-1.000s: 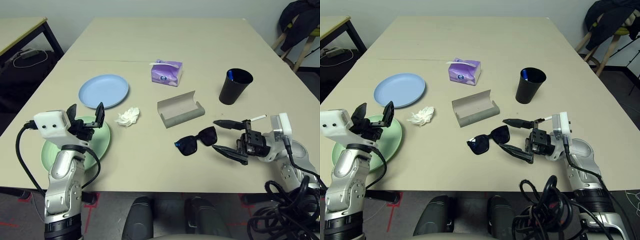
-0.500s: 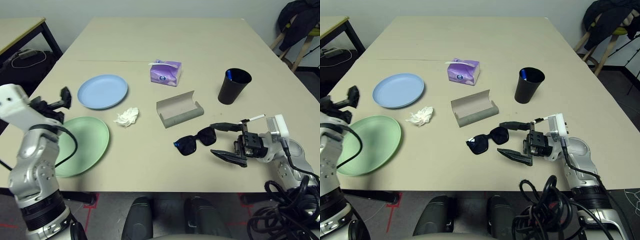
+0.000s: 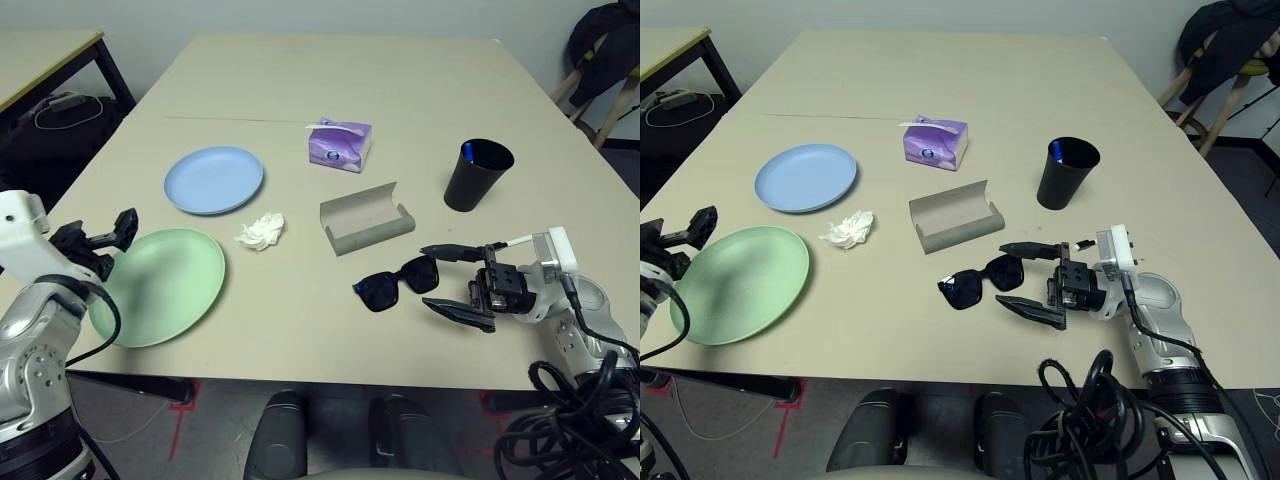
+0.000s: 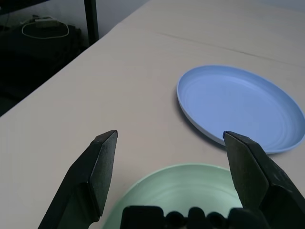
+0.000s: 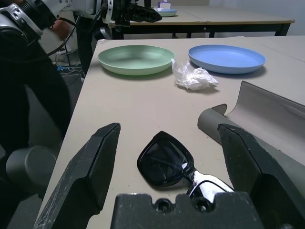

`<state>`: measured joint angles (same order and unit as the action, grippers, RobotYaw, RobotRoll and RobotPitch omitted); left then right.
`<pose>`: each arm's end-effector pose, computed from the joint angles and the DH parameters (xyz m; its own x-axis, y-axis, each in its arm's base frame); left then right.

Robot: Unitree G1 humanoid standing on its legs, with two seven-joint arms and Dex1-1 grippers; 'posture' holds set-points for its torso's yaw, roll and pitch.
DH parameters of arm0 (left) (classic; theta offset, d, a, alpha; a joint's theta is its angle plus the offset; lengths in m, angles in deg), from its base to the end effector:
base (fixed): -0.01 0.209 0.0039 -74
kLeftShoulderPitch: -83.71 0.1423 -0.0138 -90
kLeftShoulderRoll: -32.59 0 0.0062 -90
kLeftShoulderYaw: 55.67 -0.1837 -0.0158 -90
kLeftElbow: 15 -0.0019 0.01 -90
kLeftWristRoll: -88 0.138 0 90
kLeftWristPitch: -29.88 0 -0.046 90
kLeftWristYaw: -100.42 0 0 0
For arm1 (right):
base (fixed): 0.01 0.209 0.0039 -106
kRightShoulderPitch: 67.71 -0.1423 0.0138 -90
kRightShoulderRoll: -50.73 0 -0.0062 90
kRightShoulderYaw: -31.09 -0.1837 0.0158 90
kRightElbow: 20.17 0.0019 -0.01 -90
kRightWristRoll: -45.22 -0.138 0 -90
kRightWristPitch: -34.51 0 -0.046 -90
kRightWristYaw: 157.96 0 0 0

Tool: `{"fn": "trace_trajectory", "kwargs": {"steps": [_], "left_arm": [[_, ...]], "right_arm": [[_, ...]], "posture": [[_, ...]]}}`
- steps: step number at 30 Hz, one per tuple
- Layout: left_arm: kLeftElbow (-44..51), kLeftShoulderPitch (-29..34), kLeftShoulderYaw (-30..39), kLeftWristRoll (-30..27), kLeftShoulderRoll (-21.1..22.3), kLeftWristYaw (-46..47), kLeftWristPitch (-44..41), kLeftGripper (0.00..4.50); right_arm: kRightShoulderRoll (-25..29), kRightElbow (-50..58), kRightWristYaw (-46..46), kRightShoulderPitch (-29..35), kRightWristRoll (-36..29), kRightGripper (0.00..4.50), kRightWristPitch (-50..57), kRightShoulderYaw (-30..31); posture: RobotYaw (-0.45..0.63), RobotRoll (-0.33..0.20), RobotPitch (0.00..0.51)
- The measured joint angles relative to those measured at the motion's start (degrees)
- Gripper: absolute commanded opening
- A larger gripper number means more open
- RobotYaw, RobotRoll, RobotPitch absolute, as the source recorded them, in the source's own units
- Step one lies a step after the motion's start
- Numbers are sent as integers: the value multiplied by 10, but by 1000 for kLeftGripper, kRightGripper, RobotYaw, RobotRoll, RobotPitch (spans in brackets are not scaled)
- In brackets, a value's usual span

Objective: Organize and tidy the items on the table.

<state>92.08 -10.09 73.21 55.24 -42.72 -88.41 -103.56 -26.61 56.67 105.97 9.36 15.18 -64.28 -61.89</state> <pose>0.1712 0.3214 0.1587 0.9695 0.2280 -0.0904 -0.2366 0.9665 -0.0999 0.2441 -0.2560 0.0914 0.1931 0.9792 0.0631 -0.9618 0.2016 -0.1853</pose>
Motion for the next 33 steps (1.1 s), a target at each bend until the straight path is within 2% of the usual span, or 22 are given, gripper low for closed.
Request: {"fn": "trace_trajectory", "kwargs": {"steps": [14, 25, 33], "left_arm": [[-45, 16, -18, 8, 32, -41, -10, 4485], [-87, -3, -17, 1, 60, -44, -76, 4485], [-113, 18, -47, 50, 100, -61, -72, 4485]], "right_arm": [[-6, 4, 0, 4, 1, 4500, -6, 2], [-6, 9, -5, 10, 7, 4500, -10, 2], [-5, 18, -9, 13, 7, 4500, -10, 2]], "posture": [[201, 0, 109], [187, 0, 120], [185, 0, 122]]}}
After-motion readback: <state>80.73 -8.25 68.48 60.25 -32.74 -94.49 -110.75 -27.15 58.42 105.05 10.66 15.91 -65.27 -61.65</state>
